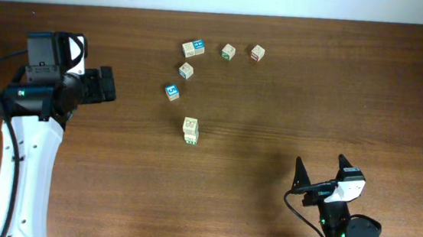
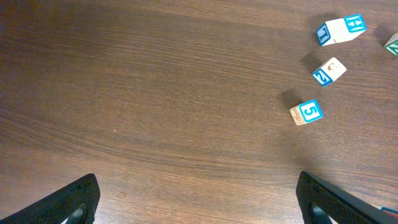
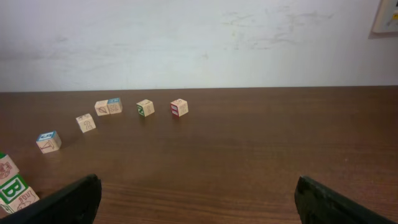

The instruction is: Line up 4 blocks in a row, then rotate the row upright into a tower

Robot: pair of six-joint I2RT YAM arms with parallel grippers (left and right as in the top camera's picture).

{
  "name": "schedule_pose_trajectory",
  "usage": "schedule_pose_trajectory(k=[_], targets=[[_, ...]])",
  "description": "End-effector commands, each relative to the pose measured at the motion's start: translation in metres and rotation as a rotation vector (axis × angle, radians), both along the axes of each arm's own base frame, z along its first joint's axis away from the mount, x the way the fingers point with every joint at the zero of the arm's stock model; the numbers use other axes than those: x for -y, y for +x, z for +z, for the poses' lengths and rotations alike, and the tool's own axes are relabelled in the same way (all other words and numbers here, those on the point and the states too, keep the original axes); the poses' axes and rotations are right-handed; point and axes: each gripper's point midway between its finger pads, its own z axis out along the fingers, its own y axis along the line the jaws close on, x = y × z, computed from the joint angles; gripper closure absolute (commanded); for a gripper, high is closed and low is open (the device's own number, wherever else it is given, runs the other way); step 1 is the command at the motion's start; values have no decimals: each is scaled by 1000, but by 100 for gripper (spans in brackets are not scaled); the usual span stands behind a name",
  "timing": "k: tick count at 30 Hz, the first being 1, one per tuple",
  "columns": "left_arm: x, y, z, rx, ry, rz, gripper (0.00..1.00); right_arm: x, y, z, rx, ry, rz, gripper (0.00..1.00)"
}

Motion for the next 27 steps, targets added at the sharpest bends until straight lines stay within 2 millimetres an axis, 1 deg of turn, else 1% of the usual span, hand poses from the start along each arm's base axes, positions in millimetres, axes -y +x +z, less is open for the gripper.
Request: schedule_pose_trajectory(k=[1, 2, 3, 4, 6, 7, 10, 11, 14, 15, 16, 17, 18, 20, 22, 24, 27], targets=[[-1, -23, 26, 81, 22, 3, 1, -1, 0, -2, 2, 5, 9, 1], [-5, -36, 23, 79, 48, 23, 1, -1, 0, -2, 2, 5, 9, 1], [-11, -53, 14, 76, 83, 52, 1, -1, 0, -2, 2, 5, 9, 1], [-9, -69, 4, 79, 84, 54, 1, -1, 0, -2, 2, 5, 9, 1], [-11, -86, -12, 109, 102, 65, 1, -1, 0, -2, 2, 5, 9, 1], [-11, -86, -15, 229, 114, 73, 1, -1, 0, -2, 2, 5, 9, 1], [-5, -100, -33, 454, 112, 62, 1, -1, 0, -2, 2, 5, 9, 1], [-4, -104, -34, 535, 114, 58, 1, -1, 0, -2, 2, 5, 9, 1], [3, -112, -42, 699, 110, 36, 1, -1, 0, -2, 2, 5, 9, 1], [4, -115, -47, 749, 114, 33, 1, -1, 0, -2, 2, 5, 9, 1], [7, -116, -52, 774, 134, 0, 1, -1, 0, -2, 2, 5, 9, 2], [19, -117, -57, 810, 193, -107, 1, -1, 0, -2, 2, 5, 9, 2], [24, -118, -63, 821, 236, -159, 1, -1, 0, -2, 2, 5, 9, 2], [31, -119, -71, 823, 321, -230, 1, -1, 0, -2, 2, 5, 9, 1], [31, -122, -81, 782, 354, -261, 1, -1, 0, -2, 2, 5, 9, 1], [29, -124, -76, 801, 367, -246, 1, -1, 0, -2, 2, 5, 9, 1], [29, -124, -77, 799, 367, -246, 1, -1, 0, -2, 2, 5, 9, 2]])
